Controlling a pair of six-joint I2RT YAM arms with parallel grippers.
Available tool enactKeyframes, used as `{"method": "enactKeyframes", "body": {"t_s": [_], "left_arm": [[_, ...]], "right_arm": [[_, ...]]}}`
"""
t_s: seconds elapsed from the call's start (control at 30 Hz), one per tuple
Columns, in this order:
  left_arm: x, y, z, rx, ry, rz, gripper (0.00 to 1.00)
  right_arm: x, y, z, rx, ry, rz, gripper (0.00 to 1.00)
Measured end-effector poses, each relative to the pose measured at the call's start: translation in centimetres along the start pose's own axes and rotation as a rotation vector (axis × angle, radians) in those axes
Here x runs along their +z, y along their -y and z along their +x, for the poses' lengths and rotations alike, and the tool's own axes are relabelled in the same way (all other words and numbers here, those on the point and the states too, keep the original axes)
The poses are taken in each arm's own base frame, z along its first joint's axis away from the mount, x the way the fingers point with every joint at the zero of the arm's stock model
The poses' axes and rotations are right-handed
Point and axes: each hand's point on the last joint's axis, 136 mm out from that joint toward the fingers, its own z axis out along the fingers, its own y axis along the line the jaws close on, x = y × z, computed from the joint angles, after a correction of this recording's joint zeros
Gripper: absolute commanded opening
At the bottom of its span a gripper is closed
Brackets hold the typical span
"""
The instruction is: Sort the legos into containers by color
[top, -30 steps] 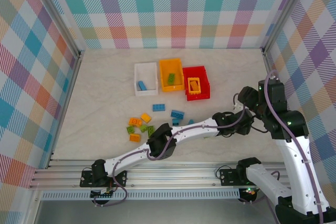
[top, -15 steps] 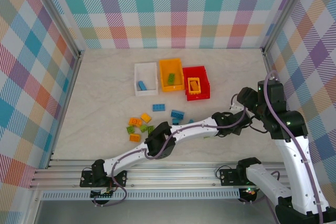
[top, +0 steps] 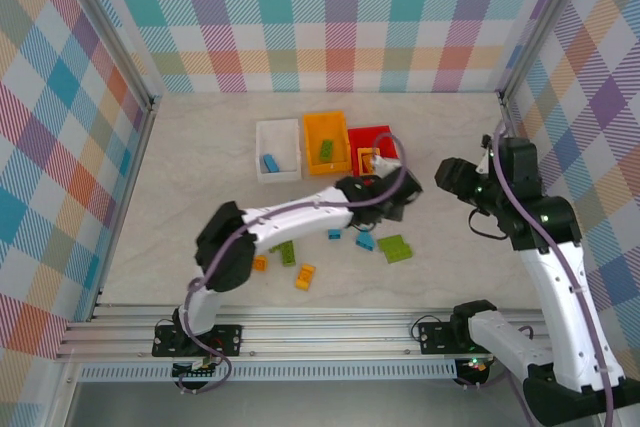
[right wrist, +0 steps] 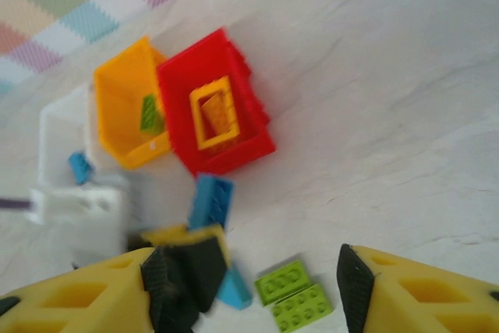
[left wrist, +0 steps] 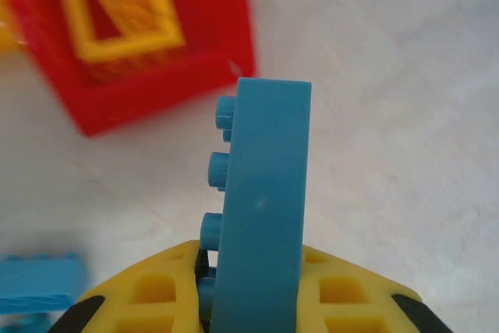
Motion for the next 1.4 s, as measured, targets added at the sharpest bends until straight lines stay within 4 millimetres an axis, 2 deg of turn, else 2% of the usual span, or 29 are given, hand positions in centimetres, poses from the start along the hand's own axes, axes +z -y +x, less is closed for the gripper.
{"method": "enactKeyframes", "body": {"t_s": [0.07,0.17,0.2,0.27,0.3,0.37,0.43,0.5,0.6,0.7,0.77,0.87,1.07,1.23,1.4], "left_arm": [[-1.3,-4.2,-2.1,-0.067,0.024,-0.045,0.11],[-3.2,-11.4,-5.1,-0.177,0.058,-0.132,0.11],[-3.6,-14.1,-6.2,-0.222,0.068,-0.169,0.11],[-3.9,-18.2,-7.6,-0.288,0.081,-0.226,0.11],[-3.8,-20.7,-8.1,-0.327,0.08,-0.262,0.11],[-3.3,-24.4,-8.4,-0.384,0.064,-0.314,0.11],[-2.3,-27.3,-8.4,-0.429,0.036,-0.361,0.11],[-0.5,-29.5,-8.2,-0.46,-0.015,-0.396,0.11],[3.0,-30.5,-8.3,-0.478,-0.074,-0.407,0.12],[6.1,-30.9,-7.9,-0.481,-0.126,-0.414,0.12],[7.7,-31.2,-7.5,-0.483,-0.161,-0.42,0.13],[8.9,-31.1,-7.4,-0.489,-0.189,-0.415,0.17],[9.4,-31.1,-7.2,-0.51,-0.212,-0.396,0.41],[9.0,-30.7,-6.9,-0.52,-0.227,-0.38,0.5],[6.4,-30.2,-8.0,-0.524,-0.193,-0.357,0.53]], "right_arm": [[1.5,-1.3,0.7,-0.039,-0.066,-0.045,0.59],[4.2,-4.6,2.8,-0.156,-0.169,-0.12,0.6],[5.1,-6.2,4.0,-0.207,-0.212,-0.147,0.59],[6.4,-8.8,5.7,-0.271,-0.261,-0.189,0.59],[7.0,-10.4,6.7,-0.307,-0.283,-0.214,0.59],[8.1,-12.8,8.0,-0.351,-0.302,-0.251,0.58],[9.1,-14.8,9.1,-0.379,-0.316,-0.283,0.58],[10.1,-15.7,9.8,-0.379,-0.325,-0.286,0.58],[11.3,-16.1,10.2,-0.362,-0.329,-0.276,0.58],[11.7,-16.3,9.9,-0.346,-0.317,-0.271,0.58],[11.6,-16.5,9.6,-0.332,-0.304,-0.276,0.58],[11.6,-16.4,9.6,-0.32,-0.296,-0.274,0.58],[12.0,-15.5,10.2,-0.308,-0.308,-0.247,0.6],[11.9,-15.3,10.0,-0.306,-0.299,-0.239,0.61],[11.7,-15.2,9.8,-0.307,-0.289,-0.232,0.61]]}}
